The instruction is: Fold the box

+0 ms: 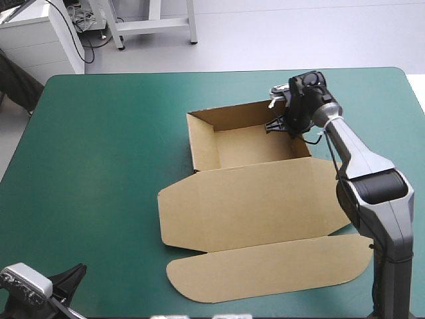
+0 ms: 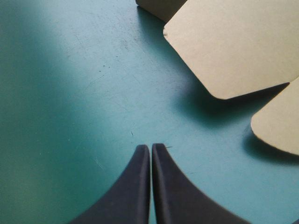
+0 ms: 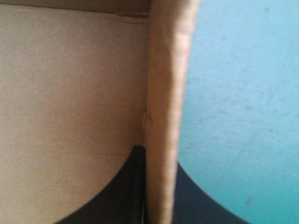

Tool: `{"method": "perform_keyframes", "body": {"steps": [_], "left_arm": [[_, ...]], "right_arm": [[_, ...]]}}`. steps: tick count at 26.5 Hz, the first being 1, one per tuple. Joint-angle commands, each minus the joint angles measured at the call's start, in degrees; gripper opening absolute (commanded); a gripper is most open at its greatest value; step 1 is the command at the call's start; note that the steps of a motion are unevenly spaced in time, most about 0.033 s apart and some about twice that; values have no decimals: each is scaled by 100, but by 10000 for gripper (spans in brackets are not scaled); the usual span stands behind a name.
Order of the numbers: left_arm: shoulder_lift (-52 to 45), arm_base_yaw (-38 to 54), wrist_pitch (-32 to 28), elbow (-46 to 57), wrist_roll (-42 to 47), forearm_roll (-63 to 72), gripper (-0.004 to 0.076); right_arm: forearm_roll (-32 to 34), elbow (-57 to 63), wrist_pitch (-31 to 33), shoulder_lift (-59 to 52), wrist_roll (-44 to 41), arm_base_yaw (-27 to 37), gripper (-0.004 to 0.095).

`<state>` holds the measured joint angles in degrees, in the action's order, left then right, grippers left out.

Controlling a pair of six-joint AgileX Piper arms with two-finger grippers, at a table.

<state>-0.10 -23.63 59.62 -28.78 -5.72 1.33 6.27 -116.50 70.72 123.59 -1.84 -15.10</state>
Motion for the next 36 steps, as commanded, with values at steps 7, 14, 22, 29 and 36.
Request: {"method": "perform_keyframes", "body": {"steps": [7, 14, 22, 29, 36], "left_arm": [[92, -54, -408, -112, 55, 60, -8], [92, -54, -408, -112, 55, 60, -8], [92, -54, -408, -112, 138, 2, -8], [92, -54, -408, -112, 175, -25, -8], [92, -54, -408, -112, 175, -25, -8]], "right_arm": [[474, -136, 114, -526, 327, 3129, -20], [-1521, -136, 114, -476, 376, 4682, -20], [-2079, -146, 114, -548, 1109, 4814, 278], [-1752, -172, 114, -679, 1094, 4814, 581], [-1710, -210, 114, -1474, 1203, 4814, 580]]}}
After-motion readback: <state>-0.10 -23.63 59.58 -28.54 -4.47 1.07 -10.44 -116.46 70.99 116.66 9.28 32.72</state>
